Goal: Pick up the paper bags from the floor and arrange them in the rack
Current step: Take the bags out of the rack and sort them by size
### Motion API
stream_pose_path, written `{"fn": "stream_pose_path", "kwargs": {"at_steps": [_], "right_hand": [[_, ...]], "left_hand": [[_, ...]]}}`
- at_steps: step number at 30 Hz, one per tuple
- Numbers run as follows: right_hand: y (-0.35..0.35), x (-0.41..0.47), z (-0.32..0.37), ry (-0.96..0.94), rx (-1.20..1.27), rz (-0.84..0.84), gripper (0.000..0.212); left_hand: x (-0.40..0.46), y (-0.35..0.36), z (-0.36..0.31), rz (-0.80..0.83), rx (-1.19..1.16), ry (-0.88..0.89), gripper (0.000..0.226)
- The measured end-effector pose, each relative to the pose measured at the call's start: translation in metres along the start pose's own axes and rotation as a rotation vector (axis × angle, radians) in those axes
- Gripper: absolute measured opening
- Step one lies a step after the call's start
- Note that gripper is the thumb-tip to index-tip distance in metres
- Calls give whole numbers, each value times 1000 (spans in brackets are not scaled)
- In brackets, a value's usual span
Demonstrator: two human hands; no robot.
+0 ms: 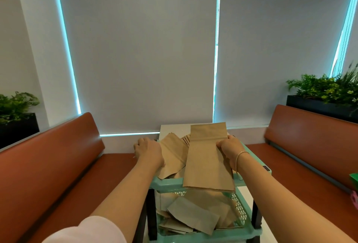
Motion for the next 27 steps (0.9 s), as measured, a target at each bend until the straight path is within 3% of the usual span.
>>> {"fn": "stream_pose_path", "kwargs": {"at_steps": [13, 19, 23, 27], "right_hand": [[-7, 2, -1, 25, 16, -38, 29], [-14, 0, -3, 53, 29, -125, 27], [-13, -1, -7, 67, 65, -185, 28], [-7, 0, -9, 97, 147, -221, 19]], "left_hand": [[-7, -10, 2, -218, -144, -55, 24], [-1, -33, 14, -127, -1021, -157, 21], [-6, -43, 9, -5, -1647, -365, 28], [-16, -38, -13, 103, -1757, -378, 34]]}}
Point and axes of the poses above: each hand's wrist, its own x-axis towards the middle knuckle, its own y-axis out of the palm, z = x × y, the point moved 3 cm from there along x, towards the middle knuckle, and after that the axes turned 6 degrees about -y, right-handed, at the moved point
